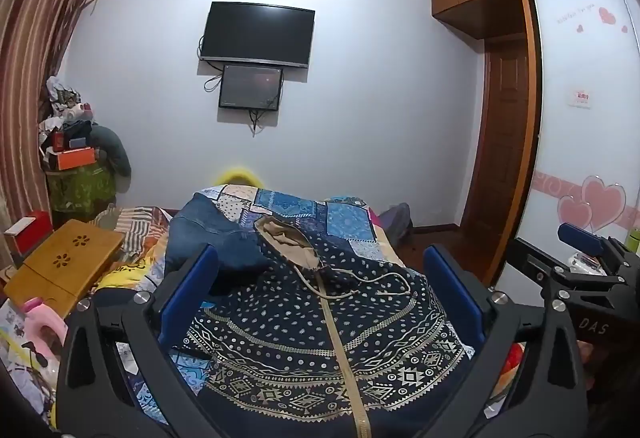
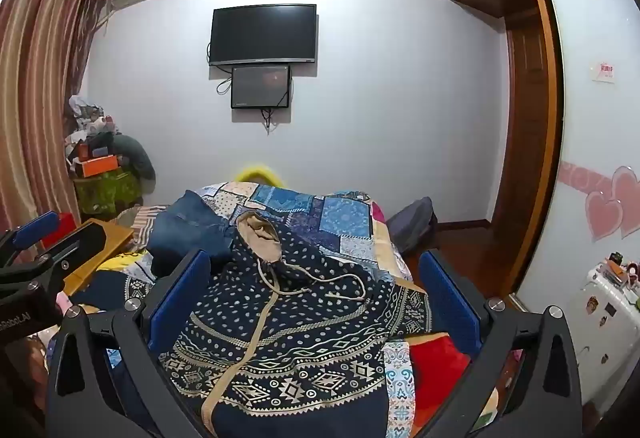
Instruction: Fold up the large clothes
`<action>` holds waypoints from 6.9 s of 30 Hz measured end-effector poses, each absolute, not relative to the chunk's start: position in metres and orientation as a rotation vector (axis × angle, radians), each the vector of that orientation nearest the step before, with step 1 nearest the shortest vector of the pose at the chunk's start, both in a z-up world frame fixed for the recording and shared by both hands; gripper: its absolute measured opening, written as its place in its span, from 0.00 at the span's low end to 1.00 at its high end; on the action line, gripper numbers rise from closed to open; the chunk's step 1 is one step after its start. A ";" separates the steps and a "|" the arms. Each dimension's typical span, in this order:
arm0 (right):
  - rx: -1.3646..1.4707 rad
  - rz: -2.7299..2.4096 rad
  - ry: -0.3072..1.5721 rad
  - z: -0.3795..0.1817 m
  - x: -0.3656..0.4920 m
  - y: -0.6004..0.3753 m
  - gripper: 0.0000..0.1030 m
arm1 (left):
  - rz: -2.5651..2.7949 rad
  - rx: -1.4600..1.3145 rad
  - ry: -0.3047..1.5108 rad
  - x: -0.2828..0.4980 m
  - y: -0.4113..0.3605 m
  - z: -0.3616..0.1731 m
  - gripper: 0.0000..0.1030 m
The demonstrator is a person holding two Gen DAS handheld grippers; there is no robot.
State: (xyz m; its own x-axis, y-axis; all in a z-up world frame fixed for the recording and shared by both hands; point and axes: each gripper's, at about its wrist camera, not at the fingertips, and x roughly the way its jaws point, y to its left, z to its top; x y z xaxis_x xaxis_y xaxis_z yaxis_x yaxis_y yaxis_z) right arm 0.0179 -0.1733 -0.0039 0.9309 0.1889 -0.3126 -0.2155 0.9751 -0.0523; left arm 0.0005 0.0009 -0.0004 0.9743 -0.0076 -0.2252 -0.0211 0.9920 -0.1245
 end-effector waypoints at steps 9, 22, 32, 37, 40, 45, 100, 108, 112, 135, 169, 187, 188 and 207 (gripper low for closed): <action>-0.090 0.208 0.319 -0.004 0.019 -0.173 1.00 | 0.032 -0.123 0.220 0.004 0.001 -0.002 1.00; -0.084 0.231 0.327 -0.006 0.018 -0.170 1.00 | 0.037 -0.132 0.218 0.001 0.007 -0.007 1.00; -0.080 0.252 0.333 -0.005 0.020 -0.167 1.00 | 0.043 -0.120 0.216 -0.001 0.007 -0.004 1.00; -0.078 0.263 0.344 -0.005 0.021 -0.165 1.00 | 0.046 -0.119 0.215 -0.002 0.009 -0.004 1.00; -0.077 0.263 0.345 -0.005 0.021 -0.165 1.00 | 0.048 -0.121 0.218 -0.001 0.009 -0.004 1.00; -0.072 0.261 0.344 -0.007 0.021 -0.167 1.00 | 0.048 -0.127 0.224 0.000 0.010 -0.004 1.00; -0.119 0.223 0.525 -0.041 0.102 -0.150 1.00 | 0.302 -0.170 0.311 0.072 0.111 -0.035 1.00; -0.151 0.180 0.629 -0.070 0.153 -0.146 1.00 | 0.377 -0.359 0.444 0.119 0.212 -0.085 1.00; -0.167 0.144 0.700 -0.089 0.175 -0.147 1.00 | 0.446 -0.512 0.560 0.134 0.274 -0.129 1.00; -0.154 0.096 0.974 -0.161 0.228 -0.142 1.00 | 0.523 -1.010 0.833 0.151 0.401 -0.299 0.38; -0.085 0.136 0.925 -0.145 0.210 -0.177 1.00 | -0.196 -0.230 0.872 0.310 0.052 -0.182 0.04; -0.141 0.155 0.887 -0.128 0.211 -0.168 1.00 | -0.238 -0.134 0.942 0.279 0.035 -0.175 0.39; -0.154 0.169 0.876 -0.124 0.212 -0.162 1.00 | -0.202 -0.136 0.915 0.274 0.049 -0.168 0.42; -0.546 0.566 0.905 -0.155 0.239 0.026 1.00 | 0.175 -0.183 0.818 0.222 0.206 -0.160 0.57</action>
